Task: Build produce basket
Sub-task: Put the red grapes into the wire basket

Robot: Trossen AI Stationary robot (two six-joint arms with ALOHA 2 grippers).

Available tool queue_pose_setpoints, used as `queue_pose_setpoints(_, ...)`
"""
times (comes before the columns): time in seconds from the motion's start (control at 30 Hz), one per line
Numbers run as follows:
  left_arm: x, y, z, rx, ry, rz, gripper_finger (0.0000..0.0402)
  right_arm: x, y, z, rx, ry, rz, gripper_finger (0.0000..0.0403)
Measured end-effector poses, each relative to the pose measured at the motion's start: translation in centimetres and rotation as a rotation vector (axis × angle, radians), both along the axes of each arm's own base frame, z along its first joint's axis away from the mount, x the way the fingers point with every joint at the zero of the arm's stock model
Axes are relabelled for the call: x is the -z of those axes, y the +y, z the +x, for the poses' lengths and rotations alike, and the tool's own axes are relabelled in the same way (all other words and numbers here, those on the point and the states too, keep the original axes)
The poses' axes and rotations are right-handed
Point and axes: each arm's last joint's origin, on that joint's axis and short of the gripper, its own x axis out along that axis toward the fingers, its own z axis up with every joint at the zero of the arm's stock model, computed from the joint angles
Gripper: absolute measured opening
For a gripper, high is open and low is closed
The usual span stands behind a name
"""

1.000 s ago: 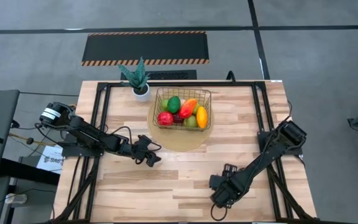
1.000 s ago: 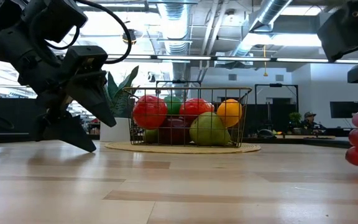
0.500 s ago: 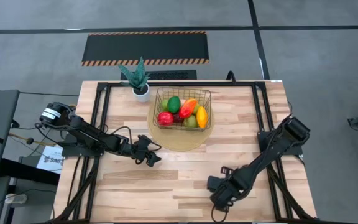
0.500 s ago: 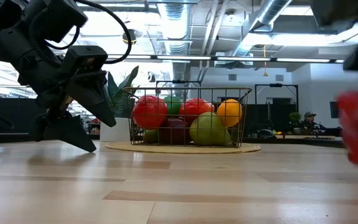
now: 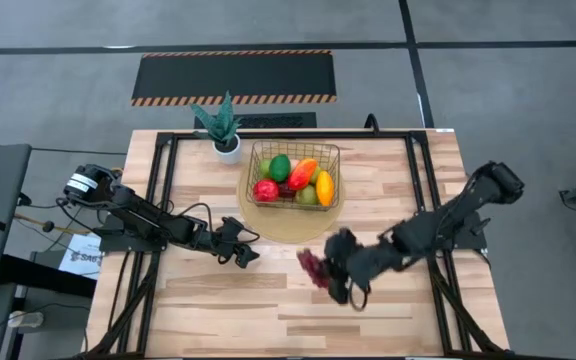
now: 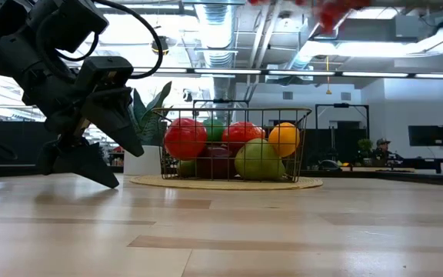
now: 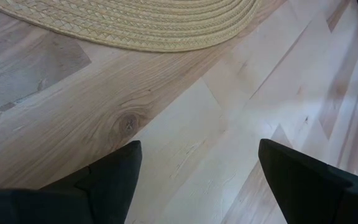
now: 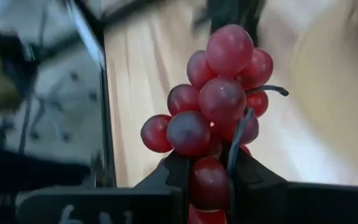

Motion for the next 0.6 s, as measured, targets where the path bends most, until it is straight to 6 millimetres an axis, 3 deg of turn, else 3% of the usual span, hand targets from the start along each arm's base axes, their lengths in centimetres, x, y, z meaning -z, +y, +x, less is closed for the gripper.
queue_pose_setpoints(0.27,0.0,0.0,0.0,0.001,0.002,0.001,0.0316,-4.1,-5.9,0.9,0.075,-0.22,-0.121,0.0066)
queue_pose_setpoints(0.6,0.0,0.0,0.0,0.002,0.006,0.004,0.0316,-3.2,-14.7,2.9,0.119,-0.123,-0.3,0.0066)
